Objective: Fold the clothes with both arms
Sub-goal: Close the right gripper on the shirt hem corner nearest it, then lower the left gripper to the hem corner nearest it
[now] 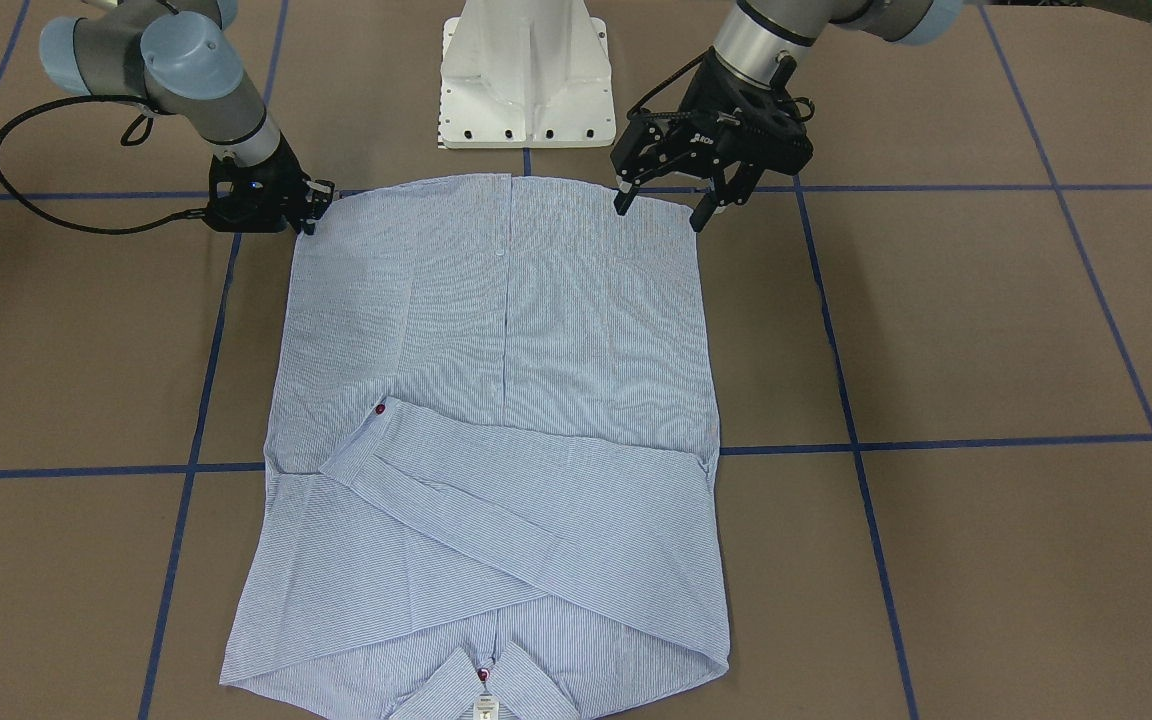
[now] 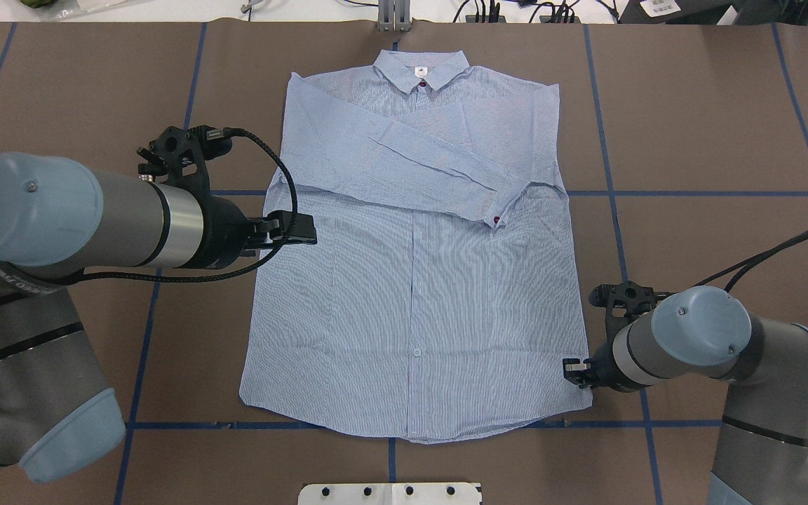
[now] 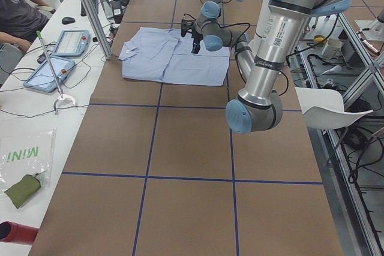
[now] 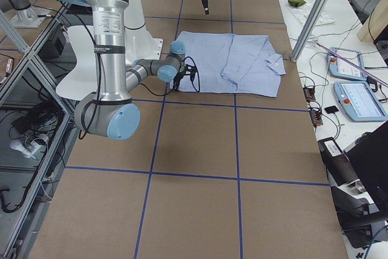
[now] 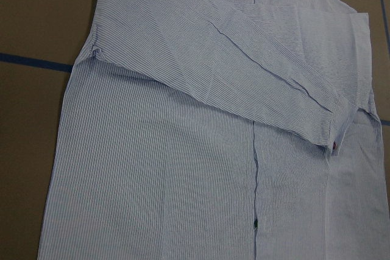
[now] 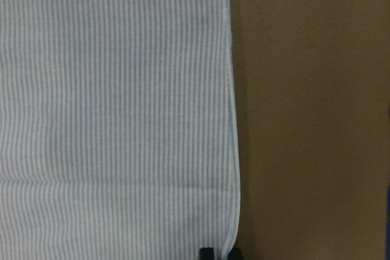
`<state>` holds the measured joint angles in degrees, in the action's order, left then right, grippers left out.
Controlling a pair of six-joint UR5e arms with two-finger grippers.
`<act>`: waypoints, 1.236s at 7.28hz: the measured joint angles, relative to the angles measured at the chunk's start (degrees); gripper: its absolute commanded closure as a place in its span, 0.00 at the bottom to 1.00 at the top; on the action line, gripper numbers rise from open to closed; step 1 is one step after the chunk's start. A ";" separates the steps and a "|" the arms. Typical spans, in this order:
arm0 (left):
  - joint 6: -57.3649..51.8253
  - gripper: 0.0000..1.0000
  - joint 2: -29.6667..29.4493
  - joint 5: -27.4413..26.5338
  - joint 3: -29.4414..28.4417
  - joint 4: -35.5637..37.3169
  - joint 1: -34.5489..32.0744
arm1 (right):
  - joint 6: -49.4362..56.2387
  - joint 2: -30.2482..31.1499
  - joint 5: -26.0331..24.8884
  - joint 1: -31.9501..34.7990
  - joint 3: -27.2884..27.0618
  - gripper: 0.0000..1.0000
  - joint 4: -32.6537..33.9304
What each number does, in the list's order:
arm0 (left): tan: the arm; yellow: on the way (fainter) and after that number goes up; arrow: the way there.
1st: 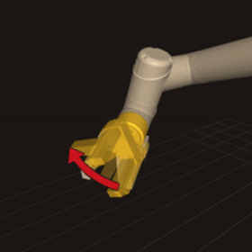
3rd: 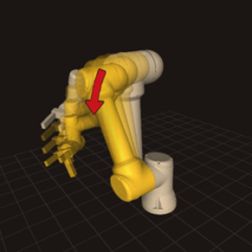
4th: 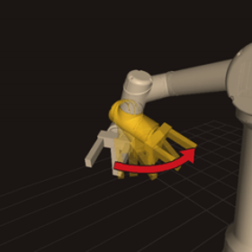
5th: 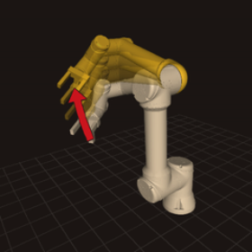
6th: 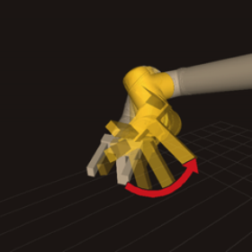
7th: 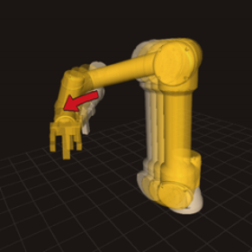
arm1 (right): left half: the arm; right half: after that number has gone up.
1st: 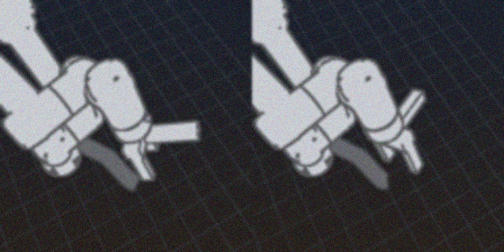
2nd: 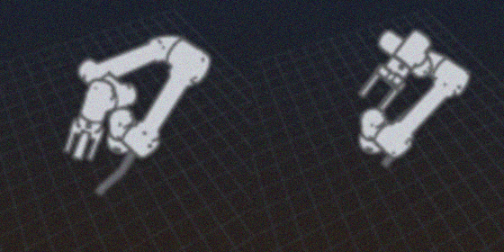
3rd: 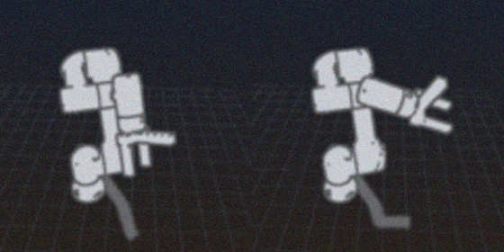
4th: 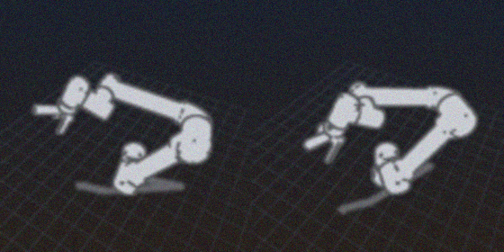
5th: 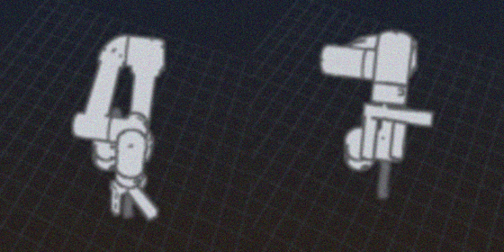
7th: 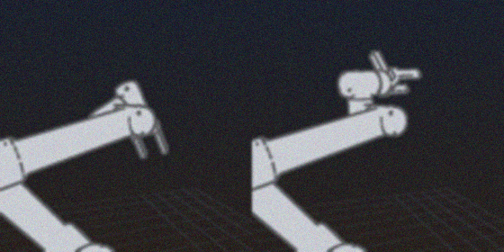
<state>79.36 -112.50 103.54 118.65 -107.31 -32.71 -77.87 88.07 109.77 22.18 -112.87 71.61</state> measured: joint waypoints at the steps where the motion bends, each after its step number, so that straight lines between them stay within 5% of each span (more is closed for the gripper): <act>1: 0.00 0.00 0.00 0.00 0.00 0.00 0.01 | 0.00 0.14 0.00 0.03 -0.03 0.79 -0.04; 3: 0.02 0.00 0.00 -0.01 0.00 0.00 0.01 | 0.00 0.33 0.09 0.09 -0.10 1.00 -0.06; 9: 0.01 0.00 2.70 0.17 -0.33 -0.03 1.80 | -0.42 -0.26 0.98 1.36 -3.57 1.00 -0.14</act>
<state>79.37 -109.80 103.71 118.32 -107.35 -30.91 -78.29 87.81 110.76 23.54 -116.44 71.47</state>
